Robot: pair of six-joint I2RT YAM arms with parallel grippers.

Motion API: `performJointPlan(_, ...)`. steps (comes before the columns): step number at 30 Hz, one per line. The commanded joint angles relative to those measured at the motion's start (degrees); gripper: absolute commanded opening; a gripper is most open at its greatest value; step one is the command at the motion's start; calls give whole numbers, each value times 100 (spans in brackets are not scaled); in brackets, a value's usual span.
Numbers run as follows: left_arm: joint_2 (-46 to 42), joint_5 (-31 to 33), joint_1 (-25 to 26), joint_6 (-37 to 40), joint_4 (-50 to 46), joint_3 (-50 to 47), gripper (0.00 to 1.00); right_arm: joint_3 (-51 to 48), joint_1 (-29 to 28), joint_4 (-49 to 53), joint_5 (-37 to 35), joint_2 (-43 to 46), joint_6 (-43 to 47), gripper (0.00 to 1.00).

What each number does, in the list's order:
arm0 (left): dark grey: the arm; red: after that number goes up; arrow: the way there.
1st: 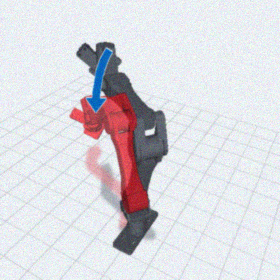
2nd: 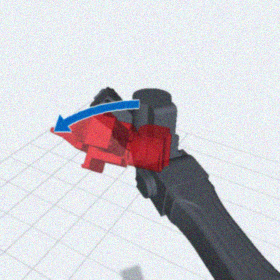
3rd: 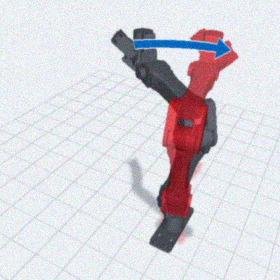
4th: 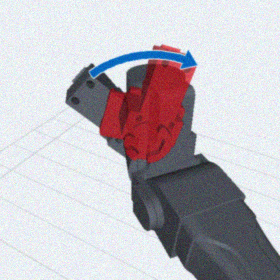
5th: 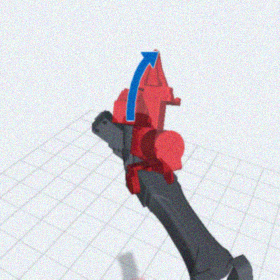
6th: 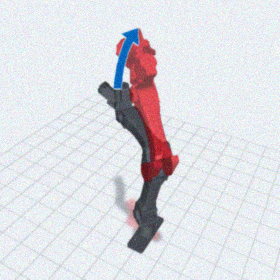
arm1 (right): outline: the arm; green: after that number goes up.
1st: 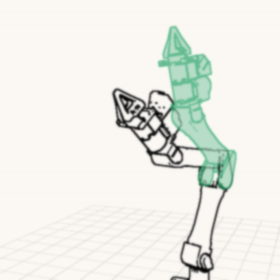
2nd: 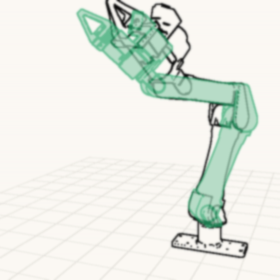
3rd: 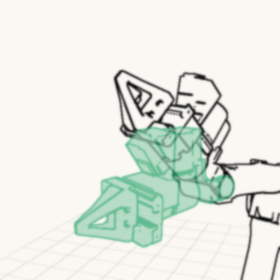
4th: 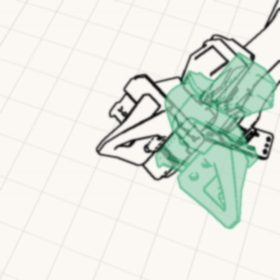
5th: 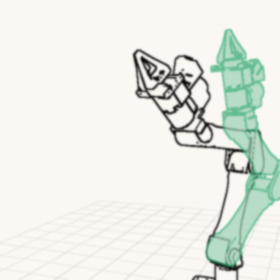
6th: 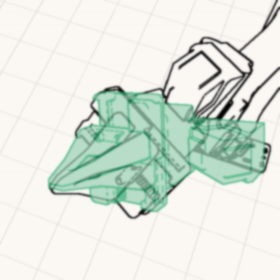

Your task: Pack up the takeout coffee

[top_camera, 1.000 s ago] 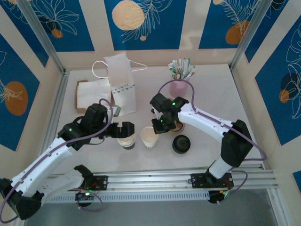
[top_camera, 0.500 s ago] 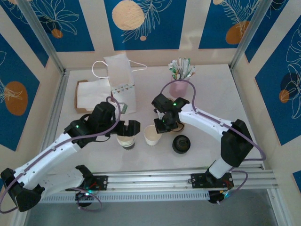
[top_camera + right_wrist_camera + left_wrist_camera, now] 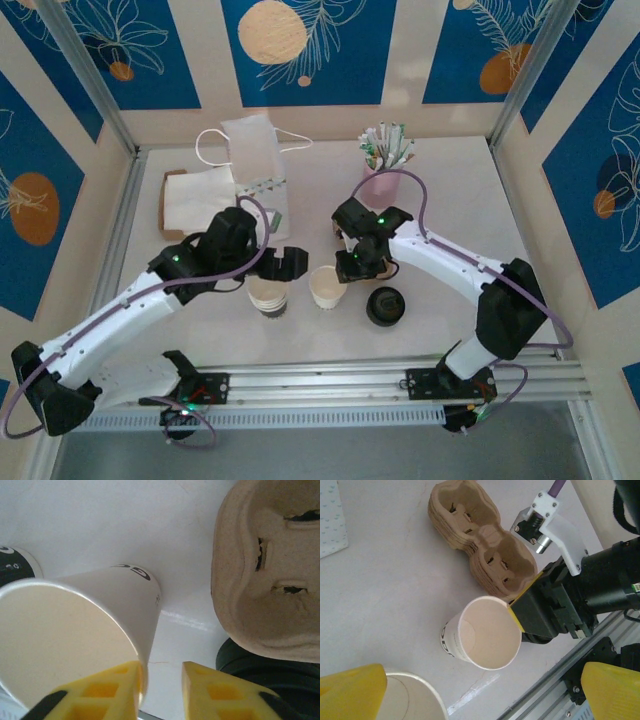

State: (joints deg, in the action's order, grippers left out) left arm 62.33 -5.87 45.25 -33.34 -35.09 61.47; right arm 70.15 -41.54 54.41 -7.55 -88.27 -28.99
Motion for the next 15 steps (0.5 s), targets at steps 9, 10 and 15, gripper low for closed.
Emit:
performJointPlan(9, 322, -45, 143, 293, 140, 515, 100, 262, 28, 536, -182, 997, -205, 52)
performJointPlan(10, 332, -71, 150, 298, 159, 537, 100, 234, 35, 567, -230, 1094, -228, 56)
performJointPlan(15, 478, -160, 308, 315, 248, 601, 100, -152, 143, 599, -419, 1590, -421, 80)
